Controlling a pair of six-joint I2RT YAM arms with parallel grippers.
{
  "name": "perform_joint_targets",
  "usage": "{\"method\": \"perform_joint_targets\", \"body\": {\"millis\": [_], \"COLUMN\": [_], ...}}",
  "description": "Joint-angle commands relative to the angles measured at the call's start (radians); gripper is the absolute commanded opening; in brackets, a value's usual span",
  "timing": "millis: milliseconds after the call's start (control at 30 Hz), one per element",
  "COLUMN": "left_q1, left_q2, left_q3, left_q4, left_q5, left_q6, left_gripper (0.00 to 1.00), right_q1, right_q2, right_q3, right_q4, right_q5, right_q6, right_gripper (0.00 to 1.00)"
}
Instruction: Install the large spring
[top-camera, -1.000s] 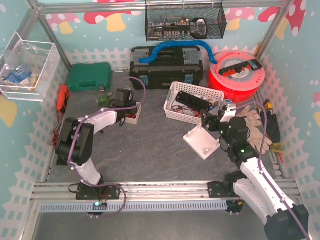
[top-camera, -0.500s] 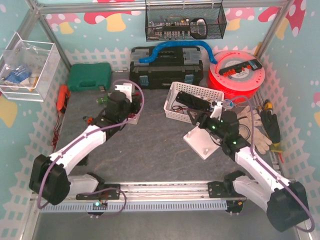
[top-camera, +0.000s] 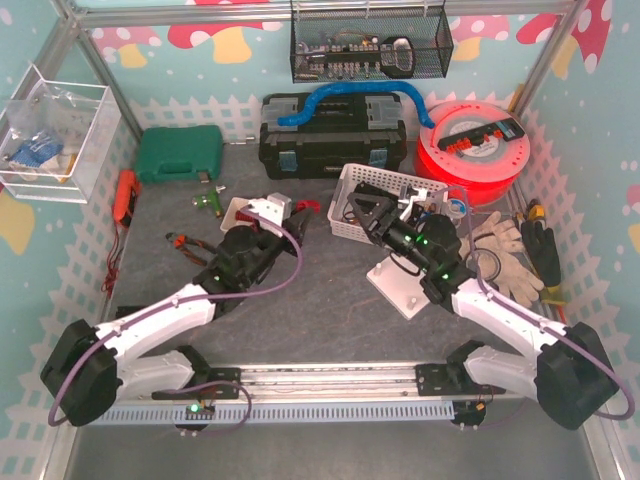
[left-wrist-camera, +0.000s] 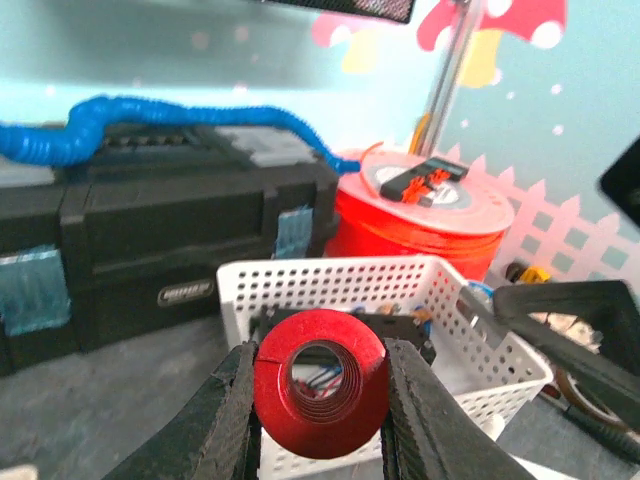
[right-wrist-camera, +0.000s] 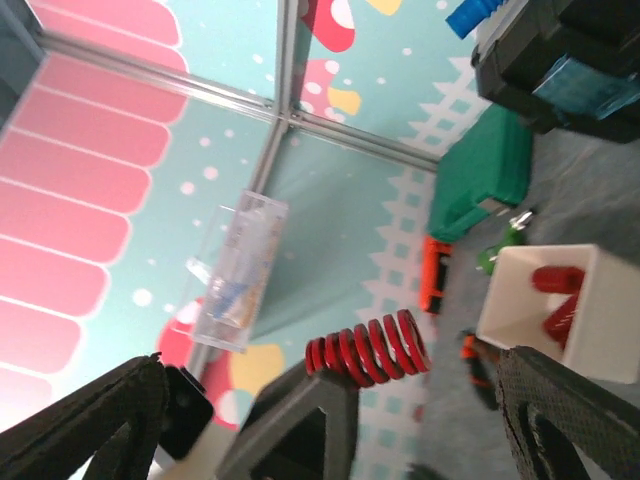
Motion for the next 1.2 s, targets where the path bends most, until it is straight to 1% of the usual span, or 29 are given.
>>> {"method": "perform_joint_targets", "body": {"millis": [0, 133, 300, 367, 433, 533, 733, 867, 900, 967, 1000, 1067, 1167], "left_q1": [-0.036, -0.069, -0.101, -0.114, -0.122, -0.128, -0.148, -0.152, -0.153, -0.153, -0.153, -0.153, -0.153], "left_q2": [-0.006, 0.013, 0.045, 0.049, 0.052, 0.055, 0.056, 0.061, 0.059, 0.057, 0.057, 0.058, 0.052], "left_q3": [-0.011, -0.009, 0.024, 0.023, 0.018, 0.017, 0.002, -0.008, -0.013, -0.02, -0.022, -0.027, -0.047], "left_q4": [0.22, 0.272, 0.278, 0.293, 0.313, 0.321, 0.358, 0.378, 0.388, 0.396, 0.394, 0.392, 0.408], "left_q5": [-0.014, -0.007, -0.022, -0.028, -0.032, -0.031, -0.034, -0.034, -0.034, -0.033, -0.033, -0.06, -0.065], "left_q6": [0.112, 0.151, 0.194, 0.211, 0.221, 0.221, 0.237, 0.245, 0.246, 0.247, 0.25, 0.257, 0.258], "left_gripper": [0.0, 0.0, 0.0, 0.0, 0.0, 0.0, 0.0, 0.0, 0.0, 0.0, 0.0, 0.0, 0.0], "right_q1": [0.029, 0.063, 0.113, 0.124, 0.126, 0.14, 0.158, 0.16, 0.16, 0.16, 0.16, 0.16, 0.16], "right_q2": [0.03, 0.088, 0.16, 0.18, 0.197, 0.209, 0.207, 0.203, 0.203, 0.198, 0.19, 0.181, 0.178], "right_q3": [0.018, 0.021, 0.079, 0.07, 0.073, 0.068, 0.045, 0.047, 0.042, 0.026, 0.02, 0.01, -0.003], "right_q4": [0.15, 0.237, 0.267, 0.327, 0.359, 0.362, 0.402, 0.418, 0.43, 0.456, 0.459, 0.459, 0.499], "right_q5": [0.068, 0.087, 0.081, 0.091, 0.078, 0.077, 0.123, 0.126, 0.127, 0.139, 0.149, 0.165, 0.181], "right_q6": [0.267, 0.359, 0.393, 0.417, 0.423, 0.433, 0.458, 0.46, 0.465, 0.466, 0.464, 0.462, 0.459], "right_gripper": [0.89, 0.86, 0.82, 0.75, 0.72, 0.72, 0.72, 0.66, 0.63, 0.54, 0.46, 0.34, 0.18]}}
